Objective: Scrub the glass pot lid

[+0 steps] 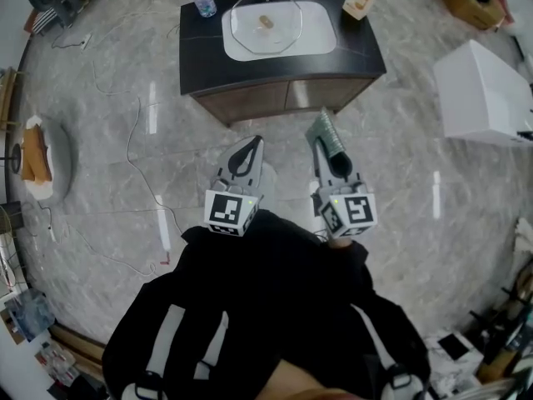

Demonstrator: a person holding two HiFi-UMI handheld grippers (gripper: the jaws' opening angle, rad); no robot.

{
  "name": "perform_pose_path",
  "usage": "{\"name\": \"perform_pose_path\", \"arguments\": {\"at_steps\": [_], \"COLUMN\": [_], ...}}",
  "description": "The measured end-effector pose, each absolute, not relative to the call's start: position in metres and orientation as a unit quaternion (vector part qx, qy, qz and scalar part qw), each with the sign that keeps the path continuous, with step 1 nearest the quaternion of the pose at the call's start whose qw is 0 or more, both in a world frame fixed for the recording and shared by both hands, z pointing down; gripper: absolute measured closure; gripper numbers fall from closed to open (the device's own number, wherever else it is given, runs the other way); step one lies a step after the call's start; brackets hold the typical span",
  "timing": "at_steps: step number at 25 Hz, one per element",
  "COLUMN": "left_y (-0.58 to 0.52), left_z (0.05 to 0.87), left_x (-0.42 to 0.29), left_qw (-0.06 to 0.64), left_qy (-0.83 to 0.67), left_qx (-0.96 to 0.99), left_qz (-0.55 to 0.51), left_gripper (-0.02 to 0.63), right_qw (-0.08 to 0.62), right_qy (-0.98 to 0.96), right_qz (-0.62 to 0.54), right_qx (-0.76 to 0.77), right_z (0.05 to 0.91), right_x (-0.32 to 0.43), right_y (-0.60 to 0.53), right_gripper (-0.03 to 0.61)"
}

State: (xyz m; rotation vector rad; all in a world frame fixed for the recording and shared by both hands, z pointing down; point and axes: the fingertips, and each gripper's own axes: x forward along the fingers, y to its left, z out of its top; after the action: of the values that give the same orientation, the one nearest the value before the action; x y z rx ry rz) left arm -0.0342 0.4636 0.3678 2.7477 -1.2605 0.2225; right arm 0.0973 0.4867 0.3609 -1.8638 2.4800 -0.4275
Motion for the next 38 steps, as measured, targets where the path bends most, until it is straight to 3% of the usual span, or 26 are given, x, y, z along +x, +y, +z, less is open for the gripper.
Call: {"name": "perform_pose_path", "arguments": {"at_steps": [16,30,38], "left_y": [0.18,0.11,0.074], "left_z": [0.349,0.373,0.38], "left_x": [-0.068,-0.076,-0.063], "left_qw": [0.07,0.116,0.104], "left_qy": [-0.428,-0.456,-0.49], "left_qx": [0.899,0.881,0.862], "left_qz": [0.056,0.053,0.075], "left_gripper": [0.612,0.611,0.612], "right_qw": [-0.023,-0.062,-0.065], "right_qy": [0.809,0.828,0.852], "right_qz": [-0.145,-0.211,-0.254], "right_qx": [-0.569,-0.516,-0.453], "right_z": [0.342,0.373,0.398], "right_x": [0.057,0.041,0.043], "right_y": [0.202,0.116,0.063], "right_gripper": [0.515,0.515,0.515]}}
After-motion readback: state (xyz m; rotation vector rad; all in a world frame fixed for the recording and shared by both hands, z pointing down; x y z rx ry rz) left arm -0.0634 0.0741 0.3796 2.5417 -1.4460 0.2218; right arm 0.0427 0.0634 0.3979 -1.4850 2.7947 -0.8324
